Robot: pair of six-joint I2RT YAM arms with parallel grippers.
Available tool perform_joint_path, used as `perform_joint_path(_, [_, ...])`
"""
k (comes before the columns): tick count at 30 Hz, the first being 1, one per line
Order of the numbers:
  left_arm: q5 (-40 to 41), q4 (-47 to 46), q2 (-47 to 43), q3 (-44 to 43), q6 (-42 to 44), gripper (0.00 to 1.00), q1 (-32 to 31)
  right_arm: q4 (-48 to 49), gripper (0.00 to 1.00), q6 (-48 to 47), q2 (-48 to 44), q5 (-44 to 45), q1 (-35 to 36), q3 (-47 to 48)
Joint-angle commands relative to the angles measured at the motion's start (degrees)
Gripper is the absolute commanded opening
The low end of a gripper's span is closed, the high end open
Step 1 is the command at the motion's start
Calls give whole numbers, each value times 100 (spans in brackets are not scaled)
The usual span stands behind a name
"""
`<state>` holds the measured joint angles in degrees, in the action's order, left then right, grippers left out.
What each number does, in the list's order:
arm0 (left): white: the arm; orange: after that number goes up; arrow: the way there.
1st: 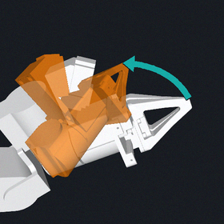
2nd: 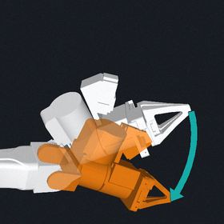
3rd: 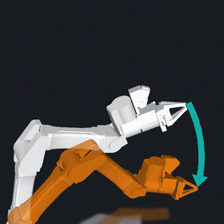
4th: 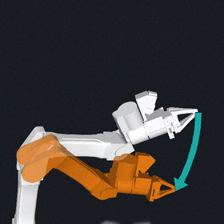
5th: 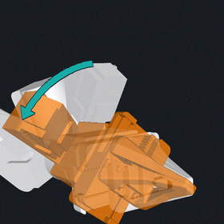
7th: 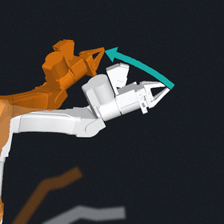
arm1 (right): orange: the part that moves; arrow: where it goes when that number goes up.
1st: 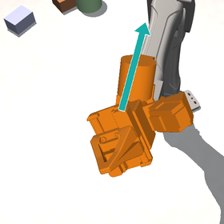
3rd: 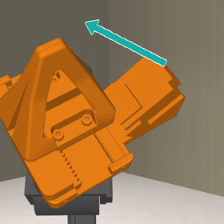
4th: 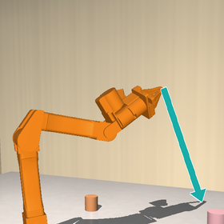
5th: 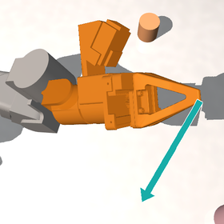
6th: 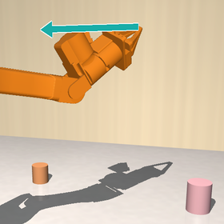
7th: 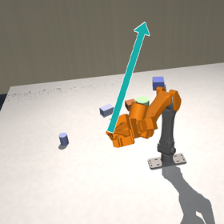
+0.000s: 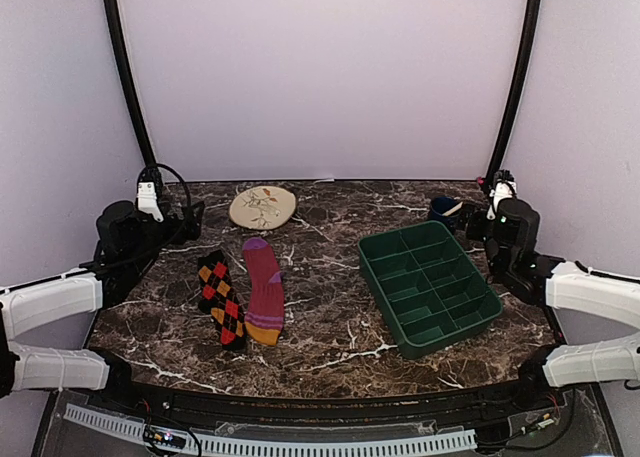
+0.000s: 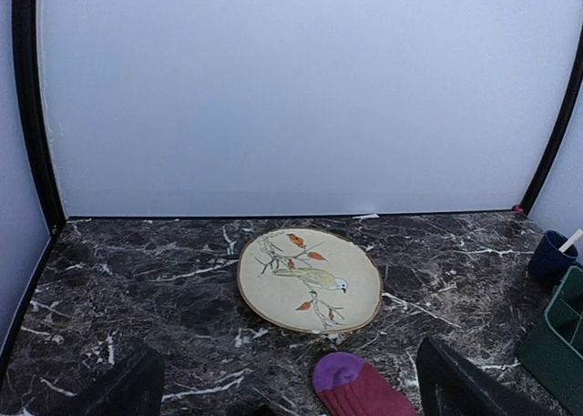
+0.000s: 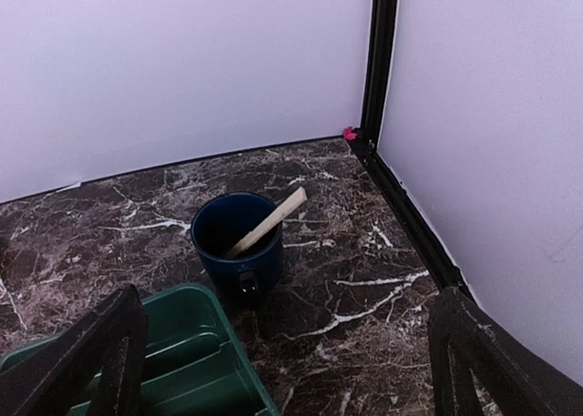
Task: Roll the socks
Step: Move the storage box to the corner of the board.
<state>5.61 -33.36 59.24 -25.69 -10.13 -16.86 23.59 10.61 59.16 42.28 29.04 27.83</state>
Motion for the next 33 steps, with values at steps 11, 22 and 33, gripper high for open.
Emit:
perform_joint_path(11, [68, 712, 545, -851, 709, 99, -1387, 508, 79, 141, -147, -1024, 192, 242])
perform_joint_path(22, [-343, 1767, 1693, -1994, 1168, 98, -2425, -2283, 62, 2045, 1237, 140, 1898, 1716])
perform_joint_path(33, [-1524, 2904, 3276, -3869, 1642, 92, -2537, -4491, 57, 5364, 2727, 644, 2352, 2971])
